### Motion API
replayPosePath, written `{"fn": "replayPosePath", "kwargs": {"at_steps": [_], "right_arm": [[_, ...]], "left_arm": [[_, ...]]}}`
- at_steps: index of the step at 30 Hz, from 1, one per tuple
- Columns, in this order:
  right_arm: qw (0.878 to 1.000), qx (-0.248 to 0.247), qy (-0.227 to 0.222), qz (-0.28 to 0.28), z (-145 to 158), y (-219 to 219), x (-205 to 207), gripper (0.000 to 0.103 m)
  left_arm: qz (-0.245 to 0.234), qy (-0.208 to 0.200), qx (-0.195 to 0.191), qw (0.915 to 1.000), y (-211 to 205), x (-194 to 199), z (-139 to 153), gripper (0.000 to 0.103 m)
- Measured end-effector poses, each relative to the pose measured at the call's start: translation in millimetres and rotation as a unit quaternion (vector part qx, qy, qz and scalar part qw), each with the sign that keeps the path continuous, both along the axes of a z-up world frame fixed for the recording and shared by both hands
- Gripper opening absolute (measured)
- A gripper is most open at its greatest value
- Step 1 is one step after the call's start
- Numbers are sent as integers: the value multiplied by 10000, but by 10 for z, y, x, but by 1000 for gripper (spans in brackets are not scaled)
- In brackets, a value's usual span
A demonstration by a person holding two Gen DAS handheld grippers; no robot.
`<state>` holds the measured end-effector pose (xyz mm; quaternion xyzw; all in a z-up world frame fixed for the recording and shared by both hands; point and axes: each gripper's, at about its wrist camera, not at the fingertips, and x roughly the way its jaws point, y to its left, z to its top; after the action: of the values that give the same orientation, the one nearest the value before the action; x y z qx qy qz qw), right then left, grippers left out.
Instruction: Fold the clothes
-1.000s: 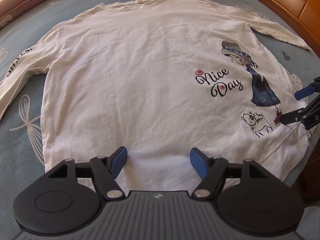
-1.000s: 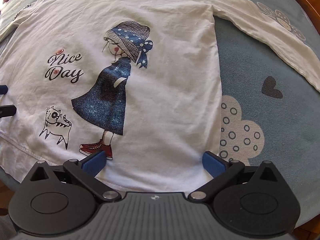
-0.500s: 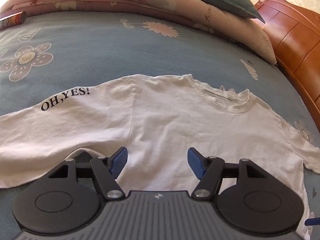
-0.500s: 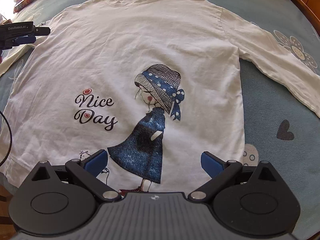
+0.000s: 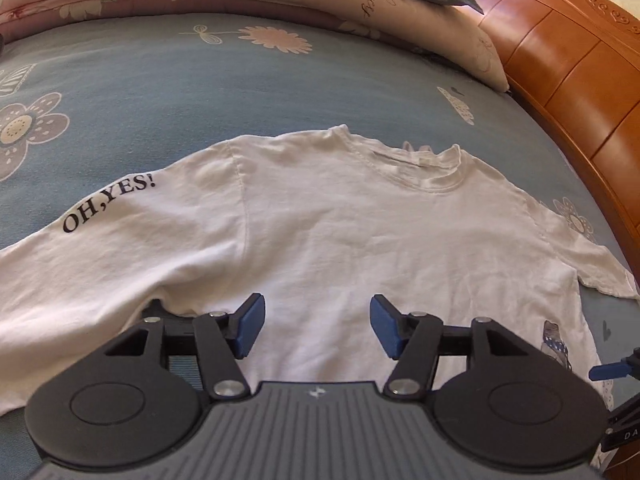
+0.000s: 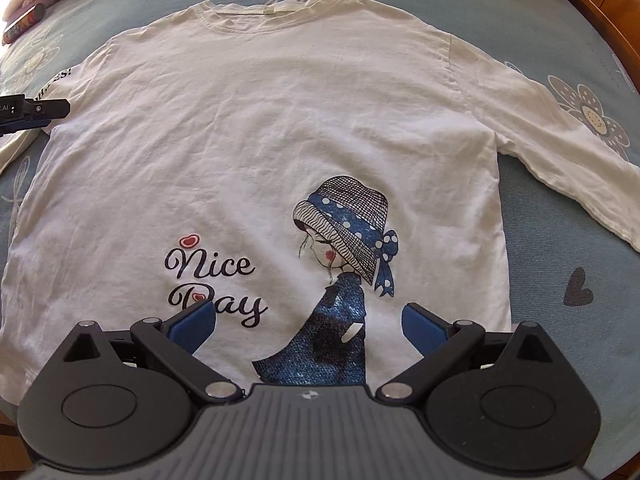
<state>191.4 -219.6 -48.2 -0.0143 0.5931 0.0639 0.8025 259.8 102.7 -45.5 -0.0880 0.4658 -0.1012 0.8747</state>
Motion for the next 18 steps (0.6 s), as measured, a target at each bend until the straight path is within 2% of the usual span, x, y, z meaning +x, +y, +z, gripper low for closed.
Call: {"fn": "replayPosePath", "kwargs": {"at_steps": [2, 3, 6, 8, 9, 11, 14, 18], "right_arm": [[10000, -17, -3, 32, 8, 68, 44, 101], [10000, -53, -24, 53, 15, 88, 56, 101], [9998, -162, -84, 118, 35, 147, 93, 101], [9995, -232, -148, 150, 51, 168, 126, 101], [9993, -264, -203, 155, 61, 160, 151, 101], [9983, -361, -425, 168, 98, 133, 236, 101], [9950, -540, -790, 292, 117, 95, 444, 101], [9911, -630, -1140, 270, -21, -68, 820, 101]], "left_arm": [[44, 243, 137, 9996, -36, 5, -117, 60], [222, 304, 206, 9991, 31, -13, -130, 57], [746, 480, 408, 9952, 229, -67, -167, 56], [635, 373, 272, 9969, 248, -111, -49, 56], [569, 315, 206, 9977, 254, -133, 10, 56], [63, 42, 162, 9998, 108, -156, 105, 59], [-766, -53, 182, 9969, -210, -200, 49, 61], [-1165, 422, 210, 9921, -482, -289, -209, 61]]}}
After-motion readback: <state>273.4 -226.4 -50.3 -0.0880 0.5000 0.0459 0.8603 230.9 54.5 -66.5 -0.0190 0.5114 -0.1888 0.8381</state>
